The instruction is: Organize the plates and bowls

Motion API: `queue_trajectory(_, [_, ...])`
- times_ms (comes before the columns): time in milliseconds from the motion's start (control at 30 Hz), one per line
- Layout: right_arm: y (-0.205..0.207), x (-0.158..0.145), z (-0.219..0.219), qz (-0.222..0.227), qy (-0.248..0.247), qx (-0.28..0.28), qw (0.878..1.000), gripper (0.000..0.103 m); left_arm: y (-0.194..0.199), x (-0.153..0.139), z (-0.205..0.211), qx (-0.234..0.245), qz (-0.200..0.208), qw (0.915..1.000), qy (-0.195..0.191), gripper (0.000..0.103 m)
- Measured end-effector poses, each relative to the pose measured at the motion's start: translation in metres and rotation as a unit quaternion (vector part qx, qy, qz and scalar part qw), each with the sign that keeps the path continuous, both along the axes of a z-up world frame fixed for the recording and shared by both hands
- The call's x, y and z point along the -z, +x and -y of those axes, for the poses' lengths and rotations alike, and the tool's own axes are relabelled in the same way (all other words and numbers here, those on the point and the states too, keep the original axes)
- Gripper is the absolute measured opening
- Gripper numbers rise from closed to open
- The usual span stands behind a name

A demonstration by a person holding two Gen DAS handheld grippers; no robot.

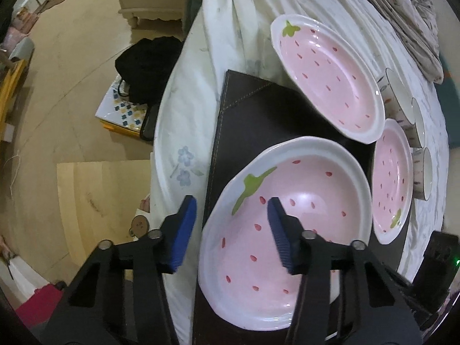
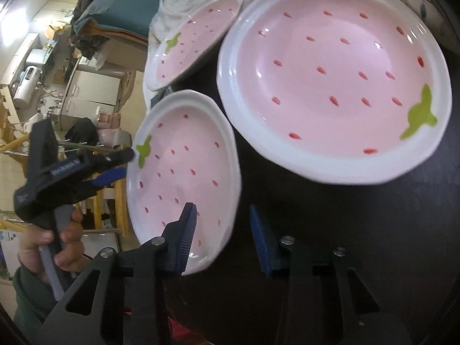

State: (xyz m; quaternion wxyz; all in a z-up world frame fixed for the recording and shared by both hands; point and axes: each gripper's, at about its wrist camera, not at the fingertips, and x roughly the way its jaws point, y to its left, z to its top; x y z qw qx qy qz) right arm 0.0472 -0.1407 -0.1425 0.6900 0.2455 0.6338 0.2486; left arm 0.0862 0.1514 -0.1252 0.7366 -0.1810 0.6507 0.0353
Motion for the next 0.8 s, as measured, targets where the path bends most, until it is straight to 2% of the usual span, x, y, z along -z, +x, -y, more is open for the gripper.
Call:
queue_trajectory(100, [0.006, 0.002, -0.006, 0.005, -0.002, -0.004, 1.0, 0.035, 0.001, 0.011, -0.001, 0.002, -0.013, 0.9999, -0.008, 0.031])
queue_trajectory(133, [0.007, 0.004, -0.007, 0.005, -0.003, -0.005, 1.0, 0.035, 0.001, 0.013, -0.001, 0.002, -0.017, 0.9998, -0.009, 0.031])
queue_trajectory(333, [0.016, 0.015, -0.016, 0.01, -0.019, -0.008, 1.0, 0.025, -0.001, 0.014, 0.004, -0.001, -0.024, 0.9997, -0.001, 0.031])
queue_trajectory(467, [0.017, 0.03, -0.017, -0.009, 0.004, -0.007, 1.0, 0.021, -0.002, 0.014, 0.006, 0.003, -0.024, 0.9996, 0.012, 0.031])
queue_trajectory(667, [0.015, 0.021, -0.024, 0.024, -0.02, -0.01, 0.999, 0.023, -0.008, 0.009, 0.008, -0.001, -0.027, 0.9992, 0.03, 0.031])
queue_trajectory(800, [0.01, 0.003, -0.03, 0.056, -0.014, -0.032, 0.998, 0.023, -0.018, 0.003, -0.005, -0.03, -0.023, 0.9993, 0.006, 0.031])
